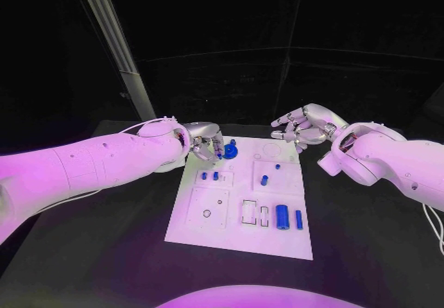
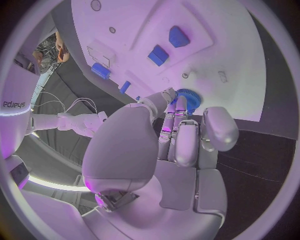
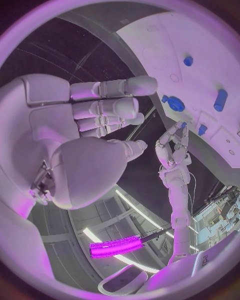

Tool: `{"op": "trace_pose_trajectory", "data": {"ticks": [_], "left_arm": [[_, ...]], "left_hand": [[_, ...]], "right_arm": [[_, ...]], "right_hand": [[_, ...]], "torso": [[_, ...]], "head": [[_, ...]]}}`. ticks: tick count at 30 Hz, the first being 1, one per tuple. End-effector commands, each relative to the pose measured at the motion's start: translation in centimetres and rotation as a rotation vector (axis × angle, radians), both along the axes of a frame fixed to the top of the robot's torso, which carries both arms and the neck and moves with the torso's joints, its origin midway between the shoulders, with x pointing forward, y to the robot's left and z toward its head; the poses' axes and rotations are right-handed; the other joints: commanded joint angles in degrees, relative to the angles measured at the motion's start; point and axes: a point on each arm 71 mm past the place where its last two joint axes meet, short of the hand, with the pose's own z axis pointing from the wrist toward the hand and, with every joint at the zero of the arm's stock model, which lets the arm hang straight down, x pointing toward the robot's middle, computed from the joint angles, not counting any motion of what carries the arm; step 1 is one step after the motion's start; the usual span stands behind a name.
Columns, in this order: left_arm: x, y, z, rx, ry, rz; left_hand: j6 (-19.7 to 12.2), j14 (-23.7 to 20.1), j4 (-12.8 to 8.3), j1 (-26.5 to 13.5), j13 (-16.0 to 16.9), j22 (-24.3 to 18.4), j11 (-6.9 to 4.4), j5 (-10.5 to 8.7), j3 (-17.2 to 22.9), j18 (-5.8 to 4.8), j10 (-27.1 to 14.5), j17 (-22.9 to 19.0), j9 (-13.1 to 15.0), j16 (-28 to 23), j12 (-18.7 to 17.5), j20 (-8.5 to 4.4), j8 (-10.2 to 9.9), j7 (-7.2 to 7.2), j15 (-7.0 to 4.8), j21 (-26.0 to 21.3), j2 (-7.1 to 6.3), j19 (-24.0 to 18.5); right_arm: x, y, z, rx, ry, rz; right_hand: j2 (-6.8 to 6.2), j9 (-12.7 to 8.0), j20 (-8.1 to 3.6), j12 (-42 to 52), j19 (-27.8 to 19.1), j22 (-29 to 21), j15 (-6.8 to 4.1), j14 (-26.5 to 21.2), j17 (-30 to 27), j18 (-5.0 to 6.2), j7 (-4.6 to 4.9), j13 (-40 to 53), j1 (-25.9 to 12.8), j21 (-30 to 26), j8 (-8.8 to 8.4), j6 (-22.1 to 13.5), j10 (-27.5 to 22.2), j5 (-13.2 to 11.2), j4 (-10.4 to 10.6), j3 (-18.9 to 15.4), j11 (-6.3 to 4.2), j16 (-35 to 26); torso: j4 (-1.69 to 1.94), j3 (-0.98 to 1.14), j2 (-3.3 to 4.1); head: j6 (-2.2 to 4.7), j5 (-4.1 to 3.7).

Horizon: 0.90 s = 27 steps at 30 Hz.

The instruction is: Assemble the parts on the task board

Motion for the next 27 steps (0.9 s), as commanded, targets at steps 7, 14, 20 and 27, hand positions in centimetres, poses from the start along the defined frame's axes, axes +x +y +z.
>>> {"op": "trace_pose_trajectory", "data": {"ticks": [7,14,20,27], "left_arm": [[-0.31,0.99,-0.39,0.034,0.075,0.012],[-0.26,1.30,-0.57,0.048,0.092,0.019],[-0.07,1.17,-0.68,0.054,0.095,0.023],[0.32,1.07,-0.92,0.064,0.101,0.031]], "left_hand": [[0.4,1.3,0.1,-1.2,0.1,0.2,0.03,-0.23,0.4,-0.80,0.6,-0.3,-0.1,0.2,-0.6,0.21,-0.4,0.07,0.08,0.3,-0.13,0.3],[0.4,1.3,0.2,-1.3,0.1,0.3,0.02,-0.28,0.4,-0.81,0.6,-0.4,-0.1,0.2,-0.7,0.22,-0.4,0.04,0.08,0.3,-0.18,0.3],[0.4,1.3,0.1,-1.4,0.1,0.3,0.01,-0.30,0.4,-0.81,0.6,-0.4,-0.1,0.2,-0.7,0.22,-0.5,0.02,0.08,0.3,-0.20,0.3],[0.4,1.3,0.1,-1.4,0.1,0.2,0.00,-0.33,0.4,-0.80,0.6,-0.4,-0.1,0.2,-0.8,0.22,-0.5,0.00,0.08,0.3,-0.25,0.3]], "right_arm": [[0.02,0.02,0.10,-0.001,-0.002,0.008],[0.01,0.05,0.09,-0.001,-0.002,0.008],[0.01,0.15,0.09,0.000,-0.002,0.011],[0.02,0.21,0.08,0.000,-0.001,0.012]], "right_hand": [[0.60,0.1,0.01,0.3,-0.1,-0.1,0.03,0.1,0.0,0.69,-0.09,-0.1,0.2,-0.3,0.37,0.0,-0.4,0.3,0.3,0.0,0.12,-0.3],[0.60,0.1,0.01,0.3,-0.1,-0.1,0.03,0.1,0.0,0.69,-0.09,-0.1,0.2,-0.3,0.37,0.0,-0.4,0.3,0.3,0.0,0.12,-0.3],[0.60,0.1,0.01,0.3,-0.1,-0.1,0.03,0.1,0.0,0.69,-0.09,-0.1,0.2,-0.3,0.37,0.0,-0.4,0.3,0.3,0.0,0.12,-0.3],[0.60,0.1,0.01,0.3,-0.1,-0.1,0.03,0.1,0.0,0.69,-0.09,-0.1,0.2,-0.3,0.37,0.0,-0.4,0.3,0.3,0.0,0.12,-0.3]], "torso": [[-0.13,0.00,0.06],[-0.16,0.02,0.06],[-0.17,0.03,0.07],[-0.20,0.02,0.07]], "head": [[-0.06,0.18],[-0.06,0.19],[-0.12,0.33],[-0.19,0.33]]}}
